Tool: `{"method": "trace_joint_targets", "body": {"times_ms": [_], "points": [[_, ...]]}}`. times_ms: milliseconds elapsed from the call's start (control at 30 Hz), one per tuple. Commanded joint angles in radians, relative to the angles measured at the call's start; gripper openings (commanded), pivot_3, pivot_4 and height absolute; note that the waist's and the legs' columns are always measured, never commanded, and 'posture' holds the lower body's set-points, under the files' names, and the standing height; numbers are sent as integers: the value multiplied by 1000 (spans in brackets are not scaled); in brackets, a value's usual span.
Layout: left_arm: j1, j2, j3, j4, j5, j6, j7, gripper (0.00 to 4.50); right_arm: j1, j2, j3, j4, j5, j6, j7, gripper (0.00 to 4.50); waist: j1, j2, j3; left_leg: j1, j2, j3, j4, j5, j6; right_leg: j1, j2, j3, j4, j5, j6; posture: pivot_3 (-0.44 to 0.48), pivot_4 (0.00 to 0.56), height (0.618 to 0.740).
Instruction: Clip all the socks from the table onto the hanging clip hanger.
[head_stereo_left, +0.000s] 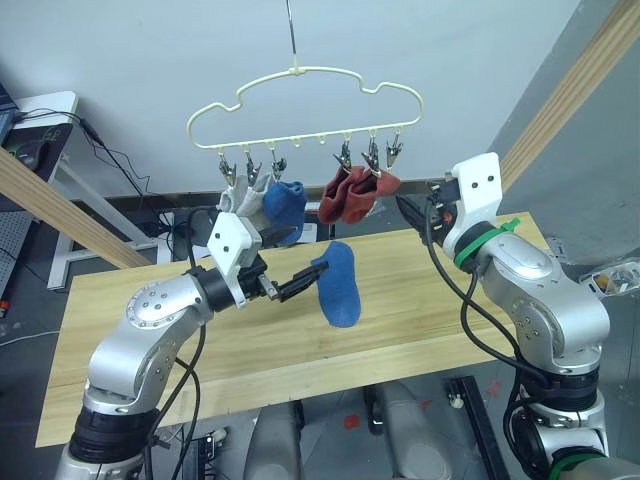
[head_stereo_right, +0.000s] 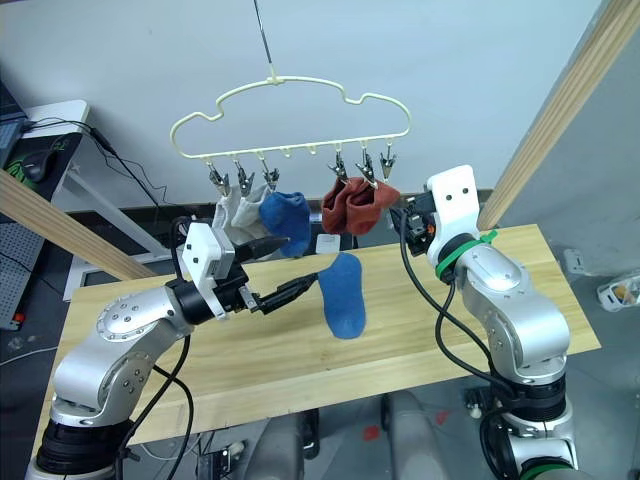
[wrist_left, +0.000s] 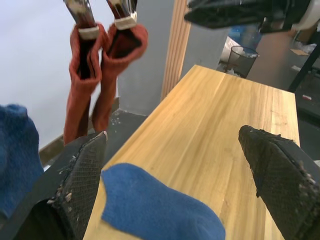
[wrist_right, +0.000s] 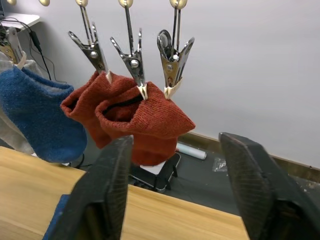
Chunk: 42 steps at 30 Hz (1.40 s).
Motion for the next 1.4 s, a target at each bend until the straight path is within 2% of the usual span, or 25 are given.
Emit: {"method": "trace_joint_targets", "body": {"times_ms": [33, 400, 833, 1400], "points": [[-59, 15, 11, -51, -57, 31, -25, 4500, -46, 33, 3, 21, -19, -34, -32, 2850, 0, 0, 0, 0, 0, 0, 0, 0, 0, 0, 0, 0, 0, 0, 0, -153, 295, 740], [-202, 40, 9, -21, -116, 98, -58, 4500, -133, 132, 15, 160, -84, -102, -105, 2850, 0, 0, 0, 0, 0, 0, -1, 0, 0, 0, 0, 0, -1, 0, 0, -147, 295, 740], [-235, 17, -13, -6, -111, 96, -59, 4500, -203, 192, 9, 285, -136, -209, -137, 2850, 1, 0, 0, 0, 0, 0, -1, 0, 0, 0, 0, 0, 0, 0, 0, -152, 292, 740], [-216, 13, -15, -19, -109, 102, -57, 4500, -255, 281, 1, 393, -154, -311, -158, 2850, 1, 0, 0, 0, 0, 0, 0, 0, 0, 0, 0, 0, 1, 0, 0, -144, 284, 740]]}}
